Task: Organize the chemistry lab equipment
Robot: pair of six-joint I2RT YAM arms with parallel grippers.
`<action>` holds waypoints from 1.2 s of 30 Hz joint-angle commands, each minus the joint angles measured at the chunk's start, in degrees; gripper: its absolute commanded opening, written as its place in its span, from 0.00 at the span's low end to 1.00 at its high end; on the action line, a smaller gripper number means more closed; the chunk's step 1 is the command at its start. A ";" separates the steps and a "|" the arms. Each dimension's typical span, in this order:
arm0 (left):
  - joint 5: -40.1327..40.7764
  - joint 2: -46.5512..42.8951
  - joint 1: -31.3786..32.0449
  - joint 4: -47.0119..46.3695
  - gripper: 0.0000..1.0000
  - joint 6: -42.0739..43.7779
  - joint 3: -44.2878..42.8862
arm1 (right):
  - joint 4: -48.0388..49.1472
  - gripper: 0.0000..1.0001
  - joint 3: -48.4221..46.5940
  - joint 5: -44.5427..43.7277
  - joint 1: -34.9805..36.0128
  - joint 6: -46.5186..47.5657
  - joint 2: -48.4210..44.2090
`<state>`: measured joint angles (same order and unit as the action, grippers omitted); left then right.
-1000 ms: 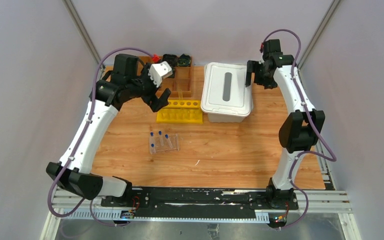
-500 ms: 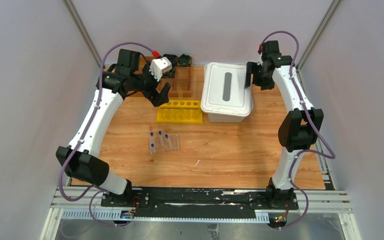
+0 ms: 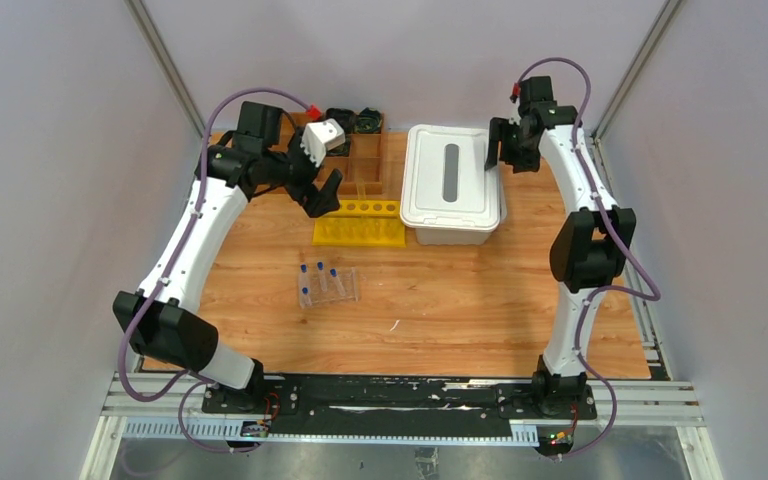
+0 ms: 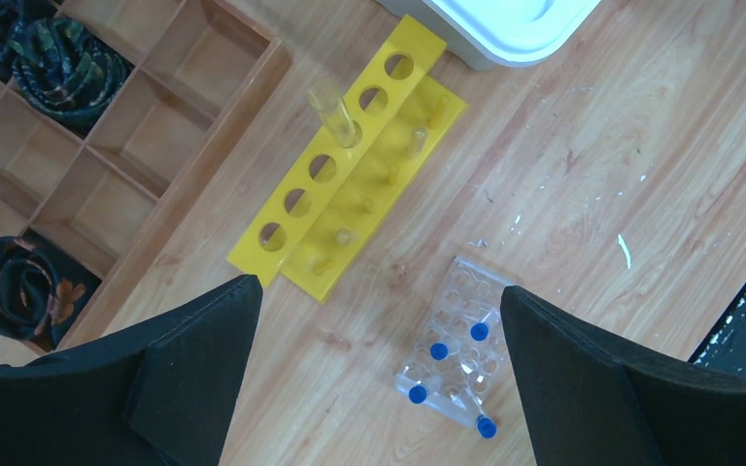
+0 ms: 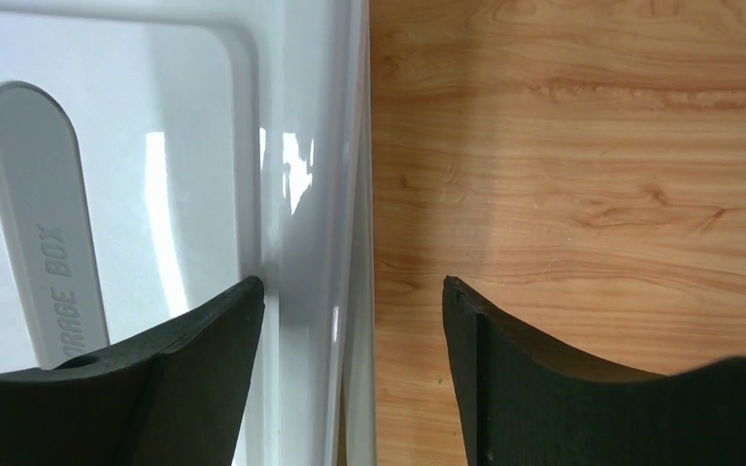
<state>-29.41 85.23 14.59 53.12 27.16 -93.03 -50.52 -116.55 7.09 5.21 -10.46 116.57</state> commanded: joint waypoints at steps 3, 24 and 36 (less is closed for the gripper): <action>-1.97 -1.39 -0.44 -0.13 1.00 -0.06 0.88 | -0.75 0.70 -6.33 -0.74 -0.53 1.09 3.08; -2.76 -1.50 -0.44 1.74 0.99 0.40 1.40 | 0.25 0.66 -18.87 -0.86 -3.95 0.38 13.40; -3.75 -0.85 -0.43 1.72 0.96 -0.11 1.49 | 3.26 0.61 -19.95 4.40 -4.13 -0.25 14.30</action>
<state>-31.94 85.21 14.57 54.46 27.16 -91.90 -48.71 -134.63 8.73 1.48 -10.09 129.49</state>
